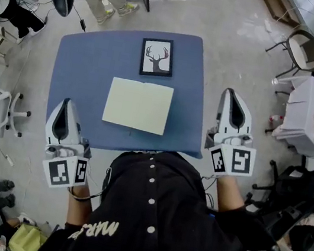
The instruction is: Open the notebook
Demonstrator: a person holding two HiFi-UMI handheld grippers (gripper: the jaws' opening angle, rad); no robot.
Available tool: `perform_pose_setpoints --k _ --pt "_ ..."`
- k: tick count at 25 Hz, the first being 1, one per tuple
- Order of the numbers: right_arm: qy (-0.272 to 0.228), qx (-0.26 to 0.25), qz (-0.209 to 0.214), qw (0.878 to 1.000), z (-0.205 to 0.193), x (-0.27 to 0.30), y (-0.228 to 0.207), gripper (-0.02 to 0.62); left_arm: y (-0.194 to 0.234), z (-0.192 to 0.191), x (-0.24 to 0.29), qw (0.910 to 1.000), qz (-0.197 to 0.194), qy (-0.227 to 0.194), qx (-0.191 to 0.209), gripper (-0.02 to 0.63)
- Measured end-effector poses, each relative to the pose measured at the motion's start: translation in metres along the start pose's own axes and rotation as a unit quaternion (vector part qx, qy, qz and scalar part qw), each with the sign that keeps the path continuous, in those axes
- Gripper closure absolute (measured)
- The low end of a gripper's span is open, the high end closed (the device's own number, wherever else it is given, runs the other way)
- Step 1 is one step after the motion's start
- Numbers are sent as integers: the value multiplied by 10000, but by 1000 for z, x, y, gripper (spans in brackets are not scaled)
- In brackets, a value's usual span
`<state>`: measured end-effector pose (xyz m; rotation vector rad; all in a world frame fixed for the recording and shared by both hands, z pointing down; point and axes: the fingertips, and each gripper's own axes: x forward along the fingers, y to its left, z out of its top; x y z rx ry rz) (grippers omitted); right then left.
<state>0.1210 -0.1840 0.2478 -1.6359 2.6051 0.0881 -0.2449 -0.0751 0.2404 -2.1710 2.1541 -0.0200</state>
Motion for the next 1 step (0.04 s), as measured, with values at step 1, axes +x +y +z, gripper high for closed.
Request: perform_pose_setpoints --k 1 --pt "5 -5 -3 10000 -1 0 -1 592 -1 -1 0 10000 -1 -2 -2 603"
